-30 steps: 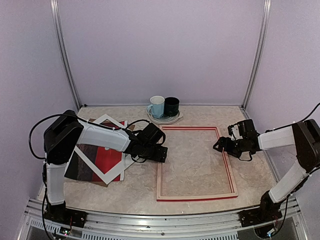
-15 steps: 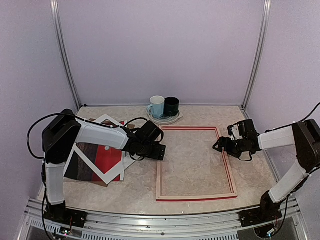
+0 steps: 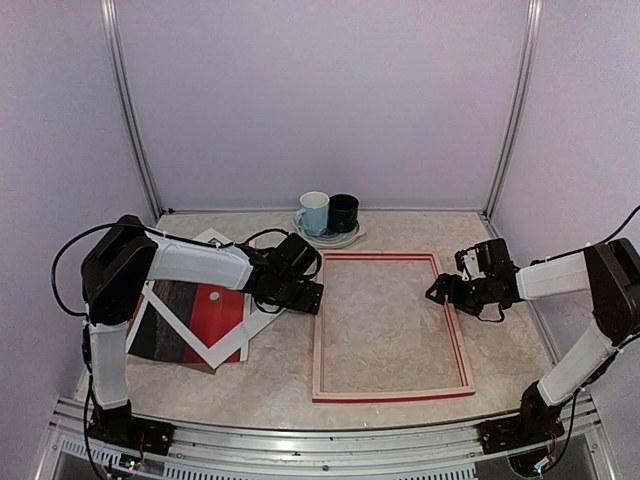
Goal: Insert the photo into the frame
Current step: Press the glass panel into the frame body.
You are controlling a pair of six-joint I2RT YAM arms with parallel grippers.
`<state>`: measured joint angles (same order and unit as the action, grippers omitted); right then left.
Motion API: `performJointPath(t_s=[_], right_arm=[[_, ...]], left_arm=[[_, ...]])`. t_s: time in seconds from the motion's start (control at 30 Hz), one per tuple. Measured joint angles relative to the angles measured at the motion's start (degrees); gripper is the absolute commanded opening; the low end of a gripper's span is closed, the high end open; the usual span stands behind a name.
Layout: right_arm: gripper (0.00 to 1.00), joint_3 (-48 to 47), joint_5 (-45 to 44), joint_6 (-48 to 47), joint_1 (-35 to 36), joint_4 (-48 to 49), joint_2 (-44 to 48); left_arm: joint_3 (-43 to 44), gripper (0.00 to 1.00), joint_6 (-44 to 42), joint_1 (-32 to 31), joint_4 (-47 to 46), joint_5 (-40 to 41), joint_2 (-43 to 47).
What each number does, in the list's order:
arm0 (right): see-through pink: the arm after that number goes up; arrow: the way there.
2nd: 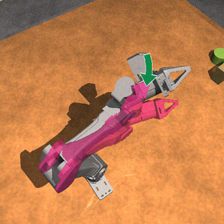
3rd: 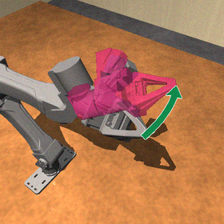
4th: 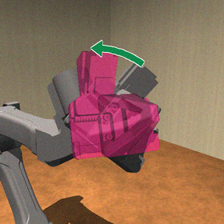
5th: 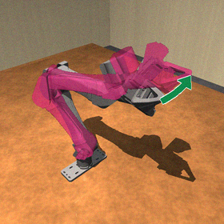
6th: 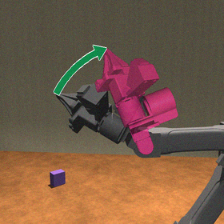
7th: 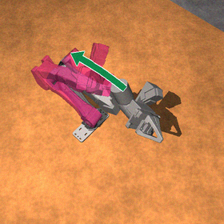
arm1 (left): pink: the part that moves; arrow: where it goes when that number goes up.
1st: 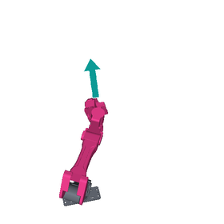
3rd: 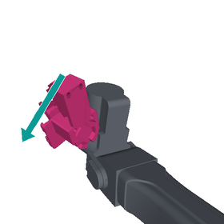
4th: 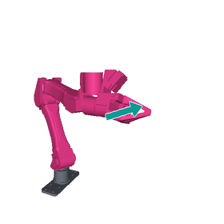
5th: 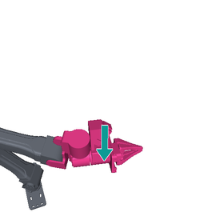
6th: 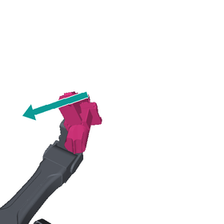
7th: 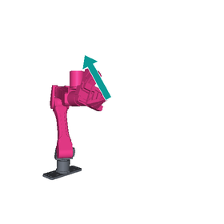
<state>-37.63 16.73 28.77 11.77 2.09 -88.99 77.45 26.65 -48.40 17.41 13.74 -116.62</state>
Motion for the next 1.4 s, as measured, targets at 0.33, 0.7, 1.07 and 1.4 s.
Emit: performJointPath(t_s=[0.33, 0.7, 1.07, 1.4], right_arm=[[0.89, 0.1, 0.0, -0.3, 0.0, 0.0, 0.0], [0.88, 0.1, 0.4, -0.4, 0.0, 0.0, 0.0], [0.88, 0.1, 1.6, -0.4, 0.0, 0.0, 0.0], [0.88, 0.1, 2.2, -0.4, 0.0, 0.0, 0.1]], left_arm=[[2.8, 0.8, -0.2, 0.0, 0.1, -0.3, -2.5], [4.1, 0.72, -0.3, -0.3, 0.0, -0.3, -3.8], [4.9, 0.49, -0.6, -0.6, -0.4, -0.7, -5.1], [6.3, 0.46, -1.6, -0.6, 0.4, -1.0, -6.1]])
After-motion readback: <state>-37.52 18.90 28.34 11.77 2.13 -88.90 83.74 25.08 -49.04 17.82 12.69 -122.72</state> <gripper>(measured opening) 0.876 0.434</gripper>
